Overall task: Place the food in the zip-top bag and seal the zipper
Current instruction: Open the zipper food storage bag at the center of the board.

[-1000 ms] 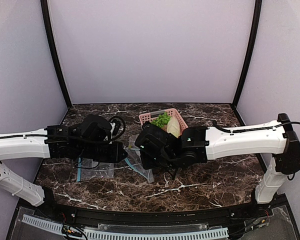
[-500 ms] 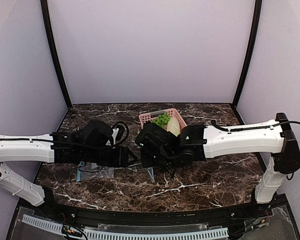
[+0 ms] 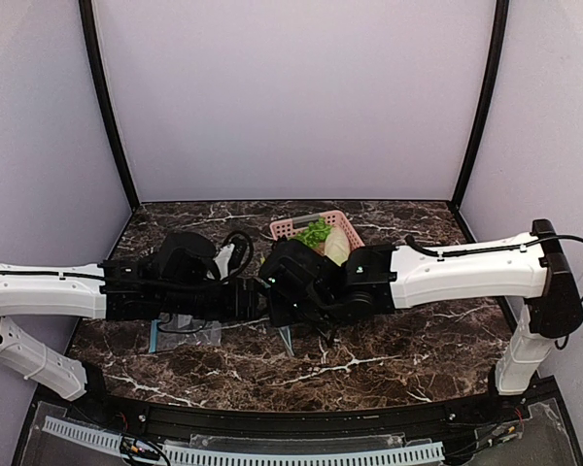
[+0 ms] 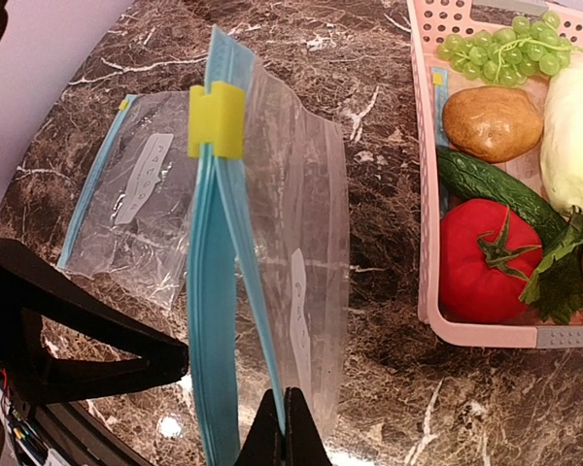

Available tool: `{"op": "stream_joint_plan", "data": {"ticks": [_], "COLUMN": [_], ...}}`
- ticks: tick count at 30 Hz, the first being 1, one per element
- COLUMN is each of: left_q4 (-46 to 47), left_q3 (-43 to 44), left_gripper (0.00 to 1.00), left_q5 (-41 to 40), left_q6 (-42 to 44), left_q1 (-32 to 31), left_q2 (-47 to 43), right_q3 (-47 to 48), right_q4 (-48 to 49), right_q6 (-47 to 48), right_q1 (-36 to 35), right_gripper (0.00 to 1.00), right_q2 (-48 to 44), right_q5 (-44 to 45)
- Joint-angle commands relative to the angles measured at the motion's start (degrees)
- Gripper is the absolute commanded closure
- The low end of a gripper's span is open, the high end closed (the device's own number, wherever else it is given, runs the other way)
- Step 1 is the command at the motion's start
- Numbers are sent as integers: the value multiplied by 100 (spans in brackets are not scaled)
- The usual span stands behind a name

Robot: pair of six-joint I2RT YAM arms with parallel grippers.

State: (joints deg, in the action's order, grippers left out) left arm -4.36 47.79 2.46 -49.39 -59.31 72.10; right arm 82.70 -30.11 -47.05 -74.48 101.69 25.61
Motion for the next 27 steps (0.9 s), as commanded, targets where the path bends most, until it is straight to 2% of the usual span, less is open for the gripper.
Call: {"op": "stream_joint_plan", "data": {"ticks": [1,10,16,17,21,27], "left_q4": [-441,-1120,-1204,-1201,-1200,-1463], "left_q3": [151,739,539,512,331,344], "left_gripper": [40,46,54,59,68,89], "left_q5": [-397,-752,-762,-763,-808,-1014], "left_q6": [-167,-5,-110,-132,-206,-138], "left_q1": [3,7,6,6,7,7], "left_q2": [129,673,660,641,497,308], "right_q3": [115,91,19,12,-15,-33], "right_q4": [189,236,236,236,225,68], "right_q6": [20,29,-20,-30,-57,-169], "right_q1": [13,19,13,12,12,27], "right_gripper": [100,100,100,100,100,100], "right_q2": [66,41,9,16,16,34], "right_q5": [-34,-26,22,29,58,164]}}
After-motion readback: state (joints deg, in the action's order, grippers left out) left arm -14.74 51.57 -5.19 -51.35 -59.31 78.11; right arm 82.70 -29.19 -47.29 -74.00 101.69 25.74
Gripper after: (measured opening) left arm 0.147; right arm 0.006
